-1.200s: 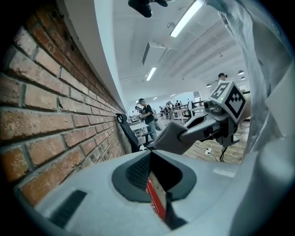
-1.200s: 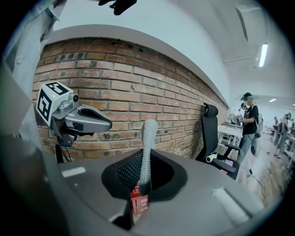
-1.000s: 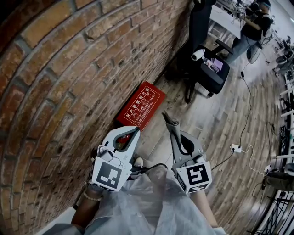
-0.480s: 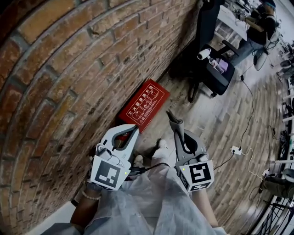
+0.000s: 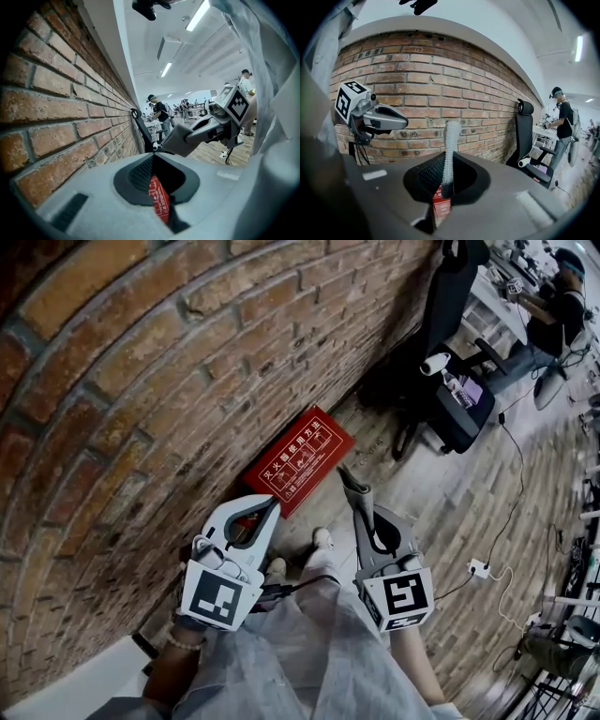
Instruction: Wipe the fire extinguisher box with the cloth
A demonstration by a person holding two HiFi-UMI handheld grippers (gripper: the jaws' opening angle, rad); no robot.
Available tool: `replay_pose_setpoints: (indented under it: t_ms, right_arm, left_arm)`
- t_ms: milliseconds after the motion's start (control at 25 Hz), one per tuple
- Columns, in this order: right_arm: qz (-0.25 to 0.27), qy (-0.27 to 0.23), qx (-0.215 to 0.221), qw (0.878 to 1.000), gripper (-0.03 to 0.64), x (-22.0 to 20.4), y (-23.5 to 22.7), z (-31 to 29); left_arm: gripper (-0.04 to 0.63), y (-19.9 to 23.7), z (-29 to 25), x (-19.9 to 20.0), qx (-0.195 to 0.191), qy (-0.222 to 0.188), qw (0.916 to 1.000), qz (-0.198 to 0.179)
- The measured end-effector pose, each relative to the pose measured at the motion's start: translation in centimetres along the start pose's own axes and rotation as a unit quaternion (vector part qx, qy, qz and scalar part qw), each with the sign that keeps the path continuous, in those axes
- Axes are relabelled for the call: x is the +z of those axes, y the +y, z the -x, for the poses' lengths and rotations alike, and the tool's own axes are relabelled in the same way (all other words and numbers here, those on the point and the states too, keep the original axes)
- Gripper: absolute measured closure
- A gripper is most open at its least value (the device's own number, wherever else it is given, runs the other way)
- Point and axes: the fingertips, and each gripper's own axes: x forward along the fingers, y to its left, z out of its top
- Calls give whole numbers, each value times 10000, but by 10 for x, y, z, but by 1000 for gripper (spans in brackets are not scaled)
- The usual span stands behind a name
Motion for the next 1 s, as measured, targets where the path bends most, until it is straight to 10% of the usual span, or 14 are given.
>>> replay_pose_setpoints:
  t_ms: [1000]
  right_arm:
    - [569, 459, 939, 9929, 598, -45, -73, -131]
  left_arm:
    - [598, 25, -58, -76, 991, 820, 9879, 869]
